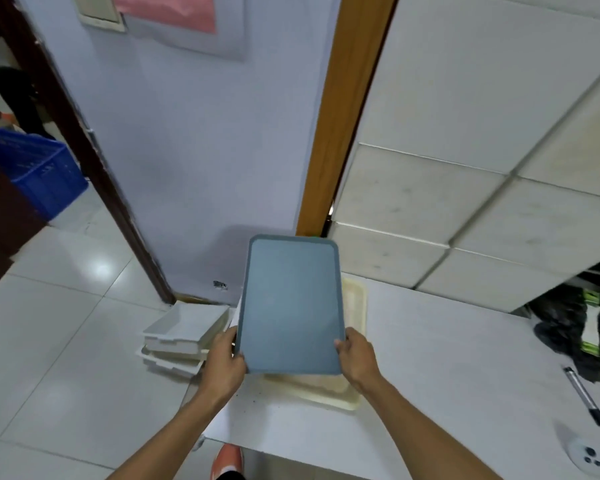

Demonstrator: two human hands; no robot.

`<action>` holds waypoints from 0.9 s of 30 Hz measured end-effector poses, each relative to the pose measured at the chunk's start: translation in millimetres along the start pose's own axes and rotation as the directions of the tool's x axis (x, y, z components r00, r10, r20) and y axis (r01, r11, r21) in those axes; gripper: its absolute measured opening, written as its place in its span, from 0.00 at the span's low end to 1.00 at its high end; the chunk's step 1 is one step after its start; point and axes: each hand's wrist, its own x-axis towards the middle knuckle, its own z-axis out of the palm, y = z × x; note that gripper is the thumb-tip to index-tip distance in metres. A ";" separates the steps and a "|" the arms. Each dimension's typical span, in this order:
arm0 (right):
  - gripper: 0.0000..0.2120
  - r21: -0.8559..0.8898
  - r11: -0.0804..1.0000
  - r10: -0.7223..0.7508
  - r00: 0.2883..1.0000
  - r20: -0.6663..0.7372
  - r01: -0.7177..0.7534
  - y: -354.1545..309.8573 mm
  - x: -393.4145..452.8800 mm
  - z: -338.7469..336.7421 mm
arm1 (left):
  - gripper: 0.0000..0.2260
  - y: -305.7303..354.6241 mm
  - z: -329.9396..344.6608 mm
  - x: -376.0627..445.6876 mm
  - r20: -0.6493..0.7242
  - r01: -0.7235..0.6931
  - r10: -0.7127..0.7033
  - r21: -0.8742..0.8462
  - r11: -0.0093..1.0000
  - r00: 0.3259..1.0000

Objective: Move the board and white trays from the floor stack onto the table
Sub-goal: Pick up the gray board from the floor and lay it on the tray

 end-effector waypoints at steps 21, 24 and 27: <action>0.08 -0.323 0.935 0.169 0.985 0.040 -0.147 78.2 6.5 3.6 | 0.17 -10.5 80.4 55.2 0.143 -0.049 -0.068 0.683 0.729 0.987; 0.12 -0.379 0.916 0.172 0.982 0.077 -0.131 78.4 10.5 8.1 | 0.18 -15.6 80.0 56.4 0.145 -0.023 -0.106 0.689 0.724 0.984; 0.14 -0.425 0.896 0.195 0.974 0.115 -0.129 79.4 12.7 9.6 | 0.18 -16.5 80.2 57.8 0.155 -0.030 -0.124 0.732 0.681 0.980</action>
